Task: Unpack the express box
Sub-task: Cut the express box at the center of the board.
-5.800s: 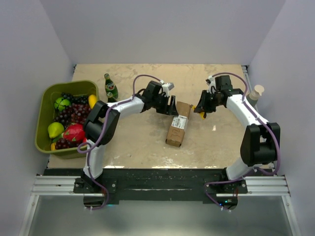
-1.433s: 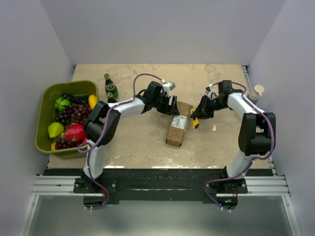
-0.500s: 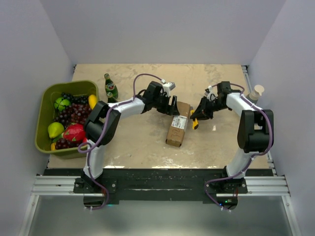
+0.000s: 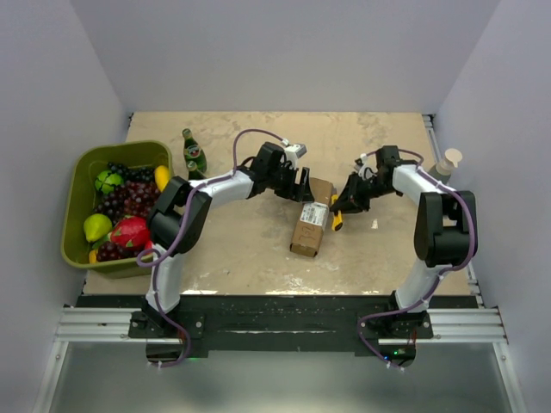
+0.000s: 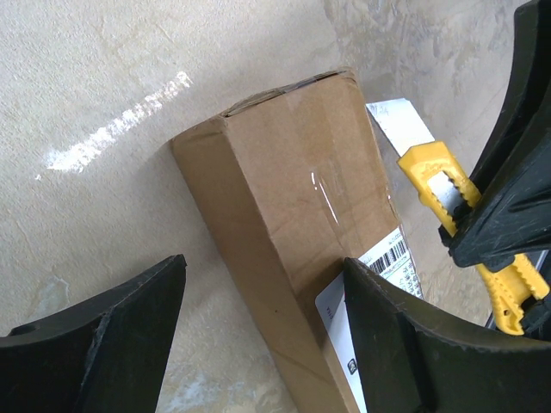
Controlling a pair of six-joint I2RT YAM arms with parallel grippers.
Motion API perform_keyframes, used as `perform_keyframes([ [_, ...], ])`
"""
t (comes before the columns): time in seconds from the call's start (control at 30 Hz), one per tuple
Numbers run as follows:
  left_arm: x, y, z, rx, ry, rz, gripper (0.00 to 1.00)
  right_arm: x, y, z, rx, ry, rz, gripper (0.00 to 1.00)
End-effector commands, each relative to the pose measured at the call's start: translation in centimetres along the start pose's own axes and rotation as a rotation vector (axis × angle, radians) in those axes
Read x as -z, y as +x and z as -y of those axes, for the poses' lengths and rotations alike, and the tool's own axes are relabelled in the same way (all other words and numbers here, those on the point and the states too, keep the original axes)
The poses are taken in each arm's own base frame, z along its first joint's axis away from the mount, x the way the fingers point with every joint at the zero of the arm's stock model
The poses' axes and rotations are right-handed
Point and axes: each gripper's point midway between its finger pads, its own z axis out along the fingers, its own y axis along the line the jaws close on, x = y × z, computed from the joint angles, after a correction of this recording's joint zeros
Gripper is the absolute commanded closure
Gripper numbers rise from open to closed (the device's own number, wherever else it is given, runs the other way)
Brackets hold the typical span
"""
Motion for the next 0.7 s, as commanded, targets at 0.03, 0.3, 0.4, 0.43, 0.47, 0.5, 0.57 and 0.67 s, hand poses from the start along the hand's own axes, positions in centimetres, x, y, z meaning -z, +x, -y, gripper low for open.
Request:
perform_keyframes([
  [0.03, -1.1, 5.9, -4.3, 0.029, -0.151, -0.161, 0.23, -0.1, 2.2, -0.9, -0.026, -0.033, -0.047, 1.00],
  [0.3, -1.0, 6.2, -4.5, 0.027, -0.154, -0.166, 0.22, -0.1, 2.9, -1.1, -0.033, -0.047, -0.064, 1.00],
  [0.4, -1.1, 6.2, -4.5, 0.025, -0.155, -0.167, 0.22, -0.1, 3.6, -1.4, -0.031, -0.056, -0.073, 1.00],
  [0.43, -1.1, 6.2, -4.6, 0.025, -0.155, -0.165, 0.22, -0.2, 4.1, -1.3, -0.037, -0.058, -0.083, 1.00],
  [0.47, -1.2, 6.2, -4.6, 0.025, -0.155, -0.167, 0.22, -0.2, 4.6, -1.6, -0.029, -0.065, -0.091, 1.00],
  [0.5, -1.2, 6.3, -4.6, 0.025, -0.155, -0.169, 0.22, -0.1, 4.9, -1.7, -0.027, -0.067, -0.094, 1.00],
  [0.57, -1.3, 6.2, -4.6, 0.026, -0.154, -0.167, 0.22, -0.4, 5.9, -1.7, -0.032, -0.072, -0.116, 1.00],
  [0.67, -1.4, 6.1, -4.7, 0.025, -0.155, -0.169, 0.22, -0.3, 6.6, -1.9, -0.024, -0.076, -0.125, 1.00],
])
